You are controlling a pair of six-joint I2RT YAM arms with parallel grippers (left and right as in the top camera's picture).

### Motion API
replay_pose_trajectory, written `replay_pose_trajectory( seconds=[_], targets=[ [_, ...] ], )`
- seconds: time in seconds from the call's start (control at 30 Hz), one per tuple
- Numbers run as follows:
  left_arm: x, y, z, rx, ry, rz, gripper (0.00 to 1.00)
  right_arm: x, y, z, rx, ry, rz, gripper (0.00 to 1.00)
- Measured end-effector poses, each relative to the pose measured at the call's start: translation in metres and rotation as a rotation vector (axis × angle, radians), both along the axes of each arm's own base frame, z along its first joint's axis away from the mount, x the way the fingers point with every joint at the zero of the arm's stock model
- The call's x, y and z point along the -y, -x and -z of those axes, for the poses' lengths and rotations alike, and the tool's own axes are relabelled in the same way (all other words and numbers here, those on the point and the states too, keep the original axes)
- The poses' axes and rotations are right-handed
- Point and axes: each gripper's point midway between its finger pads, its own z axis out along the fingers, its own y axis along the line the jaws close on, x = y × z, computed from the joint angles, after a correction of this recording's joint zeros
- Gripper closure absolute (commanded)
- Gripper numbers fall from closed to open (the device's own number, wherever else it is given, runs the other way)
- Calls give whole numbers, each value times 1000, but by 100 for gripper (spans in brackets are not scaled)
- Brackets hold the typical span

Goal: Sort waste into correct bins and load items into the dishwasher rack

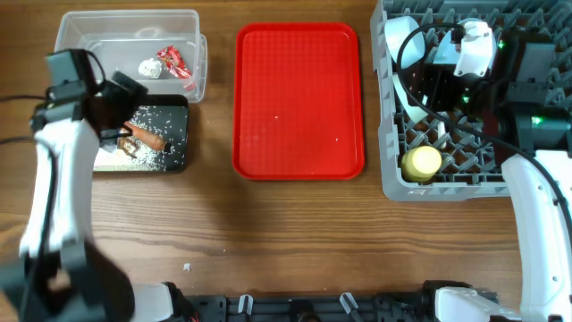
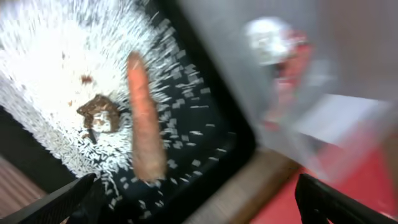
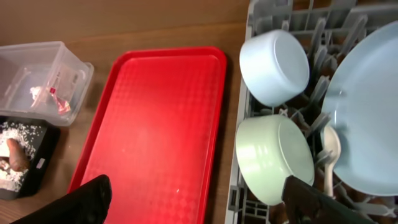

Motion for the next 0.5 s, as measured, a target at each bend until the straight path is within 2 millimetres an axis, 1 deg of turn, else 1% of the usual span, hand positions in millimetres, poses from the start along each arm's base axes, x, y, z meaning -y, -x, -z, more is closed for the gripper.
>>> replay_pose_trajectory(
  seconds=[0.03, 0.07, 0.1, 0.13, 0.17, 0.2, 0.23, 0.27, 0.33, 0.43, 0.5],
  targets=[
    [2, 2, -16, 38, -13, 10, 0, 0, 2, -6, 18, 5, -4, 1],
    [6, 5, -35, 82, -29, 25, 0, 0, 3, -13, 38, 8, -5, 0],
    [9, 7, -49, 115, -40, 35, 0, 0, 6, -22, 61, 9, -5, 0],
    [14, 10, -65, 158, -53, 49, 0, 0, 11, -35, 98, 14, -7, 0],
    [17, 13, -75, 185, -61, 57, 0, -1, 16, -46, 128, 15, -7, 0],
    [21, 15, -87, 216, -67, 66, 0, -1, 24, -61, 171, 17, -7, 0],
    [22, 18, -93, 232, -71, 69, 0, -2, 31, -71, 198, 19, -7, 0],
    [22, 20, -98, 247, -76, 71, 0, -3, 44, -86, 238, 18, -9, 0],
    [23, 22, -103, 260, -79, 70, 0, -5, 65, -105, 283, 10, -6, 0],
    [23, 22, -103, 257, -79, 71, 0, -6, 91, -121, 307, -32, 22, 0],
    [23, 22, -103, 257, -79, 71, 0, -6, 98, -122, 295, -64, 41, 0]
  ],
)
